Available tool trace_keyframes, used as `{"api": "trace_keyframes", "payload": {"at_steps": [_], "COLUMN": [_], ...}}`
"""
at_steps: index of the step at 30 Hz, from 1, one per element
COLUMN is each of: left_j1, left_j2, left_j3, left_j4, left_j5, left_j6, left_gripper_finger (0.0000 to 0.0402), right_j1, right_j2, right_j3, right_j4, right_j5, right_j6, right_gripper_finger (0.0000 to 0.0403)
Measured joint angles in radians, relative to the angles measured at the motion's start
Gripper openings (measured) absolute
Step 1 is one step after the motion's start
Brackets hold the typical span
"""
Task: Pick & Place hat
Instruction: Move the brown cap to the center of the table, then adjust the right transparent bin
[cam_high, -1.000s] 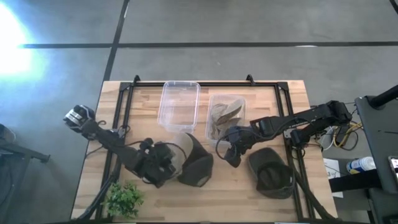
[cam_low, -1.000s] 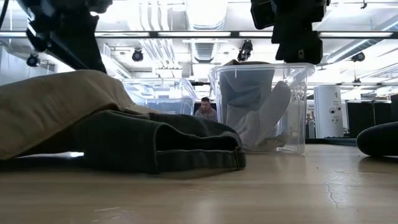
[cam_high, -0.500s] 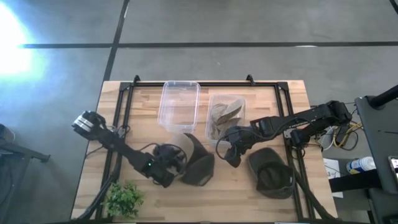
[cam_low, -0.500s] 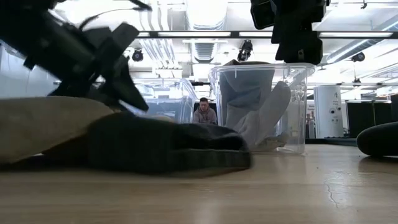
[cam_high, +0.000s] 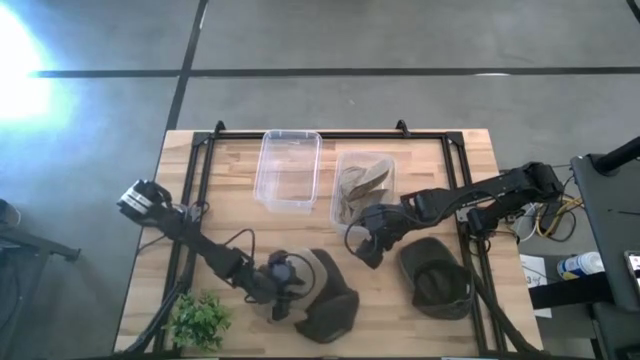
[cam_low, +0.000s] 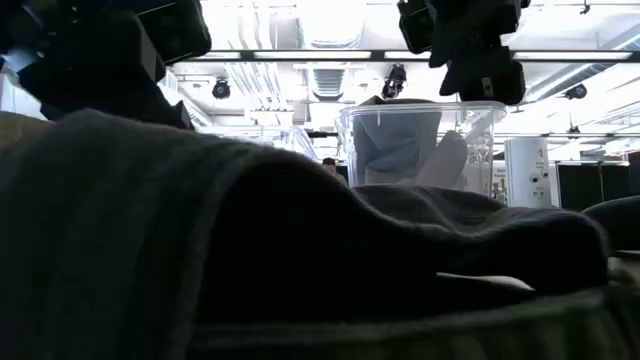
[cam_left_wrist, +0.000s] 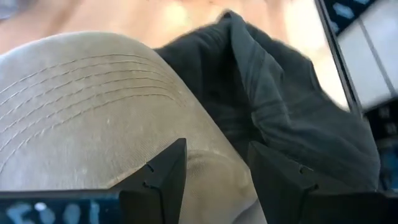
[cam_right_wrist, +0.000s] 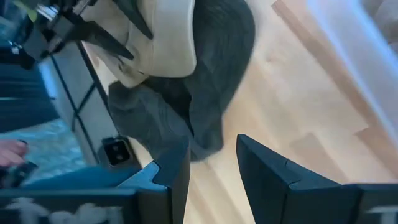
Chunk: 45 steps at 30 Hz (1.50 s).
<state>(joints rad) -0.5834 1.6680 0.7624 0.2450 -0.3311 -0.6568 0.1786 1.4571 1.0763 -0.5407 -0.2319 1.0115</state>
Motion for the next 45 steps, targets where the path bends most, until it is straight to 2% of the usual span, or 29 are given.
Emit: {"api": "trace_keyframes", "payload": {"at_steps": [3, 6, 14, 23, 28, 30, 34, 41, 43, 45], "left_j1": [0.016, 0.014, -0.003, -0.002, -0.002, -0.002, -0.002, -0.002, -0.001, -0.001], "left_j2": [-0.005, -0.031, -0.153, -0.191, -0.172, -0.172, -0.172, -0.173, -0.173, -0.173], "left_j3": [0.004, 0.024, 0.089, 0.082, 0.081, 0.072, 0.053, 0.034, 0.034, 0.034], "left_j4": [0.000, -0.050, -0.365, -0.506, -0.511, -0.507, -0.506, -0.503, -0.502, -0.502], "left_j5": [0.097, 0.118, -0.064, -0.109, -0.115, -0.116, -0.117, -0.142, -0.149, -0.162], "left_j6": [0.061, 0.106, 0.057, 0.017, -0.038, -0.064, -0.126, -0.154, -0.153, -0.152], "left_gripper_finger": [0.0172, 0.0172, 0.0172, 0.0172, 0.0172, 0.0172, 0.0172, 0.0172, 0.0172, 0.0172], "right_j1": [0.017, 0.037, 0.065, 0.065, 0.069, 0.088, 0.159, 0.274, 0.268, 0.230], "right_j2": [0.026, 0.058, 0.095, 0.027, 0.000, -0.023, -0.091, -0.203, -0.231, -0.263], "right_j3": [0.001, 0.003, -0.004, -0.002, -0.002, -0.001, 0.000, -0.003, -0.017, -0.052], "right_j4": [0.068, 0.139, 0.199, 0.178, 0.147, 0.084, -0.168, -0.834, -0.951, -0.997], "right_j5": [-0.005, -0.009, 0.049, 0.096, 0.096, 0.079, 0.095, 0.335, 0.391, 0.448], "right_j6": [0.061, 0.115, 0.164, 0.142, 0.142, 0.155, 0.228, 0.552, 0.596, 0.613], "right_gripper_finger": [0.0128, 0.0128, 0.0128, 0.0128, 0.0128, 0.0128, 0.0128, 0.0128, 0.0128, 0.0128]}}
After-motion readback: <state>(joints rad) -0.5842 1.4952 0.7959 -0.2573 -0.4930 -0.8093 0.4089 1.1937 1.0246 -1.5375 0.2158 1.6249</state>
